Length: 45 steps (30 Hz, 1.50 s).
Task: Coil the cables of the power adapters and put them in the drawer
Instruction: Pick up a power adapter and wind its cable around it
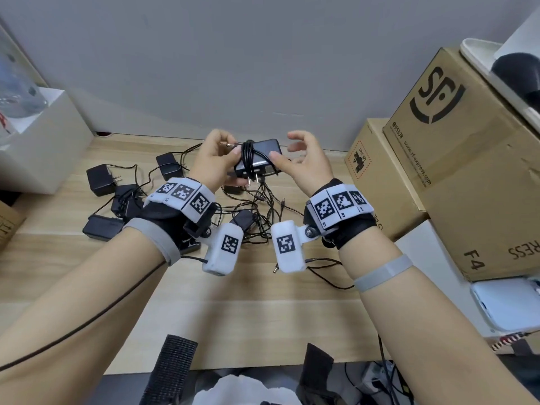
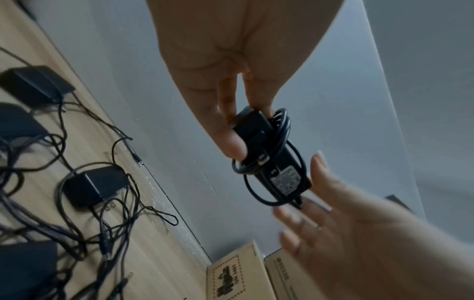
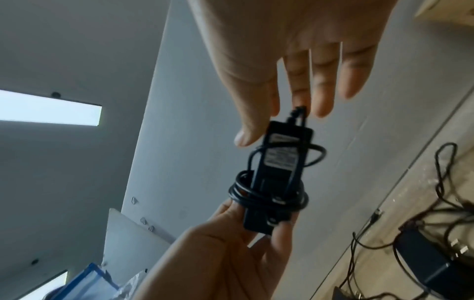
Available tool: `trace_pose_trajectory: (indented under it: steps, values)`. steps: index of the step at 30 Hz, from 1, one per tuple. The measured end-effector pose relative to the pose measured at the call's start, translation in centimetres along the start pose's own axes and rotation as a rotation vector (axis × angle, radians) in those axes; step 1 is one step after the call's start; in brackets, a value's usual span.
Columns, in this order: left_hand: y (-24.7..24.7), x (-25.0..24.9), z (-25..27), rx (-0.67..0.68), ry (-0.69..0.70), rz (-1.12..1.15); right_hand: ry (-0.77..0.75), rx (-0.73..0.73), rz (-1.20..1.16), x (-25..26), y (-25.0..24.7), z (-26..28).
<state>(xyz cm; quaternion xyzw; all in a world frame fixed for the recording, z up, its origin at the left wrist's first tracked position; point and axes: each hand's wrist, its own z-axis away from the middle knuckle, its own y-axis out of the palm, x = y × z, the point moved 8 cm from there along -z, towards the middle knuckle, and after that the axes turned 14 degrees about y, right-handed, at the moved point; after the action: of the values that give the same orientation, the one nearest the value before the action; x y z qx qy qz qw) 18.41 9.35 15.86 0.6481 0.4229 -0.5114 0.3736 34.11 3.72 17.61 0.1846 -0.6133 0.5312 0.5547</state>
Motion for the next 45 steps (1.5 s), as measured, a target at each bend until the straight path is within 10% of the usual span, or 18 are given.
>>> trace_pose_trajectory:
  steps: [4,40,45]
  values:
    - [-0.3,0.1,-0.4,-0.065,-0.031,0.121,0.053,0.232,-0.216,-0.4,1.7,0.7]
    - [1.5,-1.5,-1.0,-0.096,0.143,-0.181,-0.205,-0.223,0.17,1.8,0.3,1.6]
    - [2.1,-1.0,-0.9,-0.014,0.1,-0.096,-0.17,-0.005,-0.02,1.1,1.0,0.8]
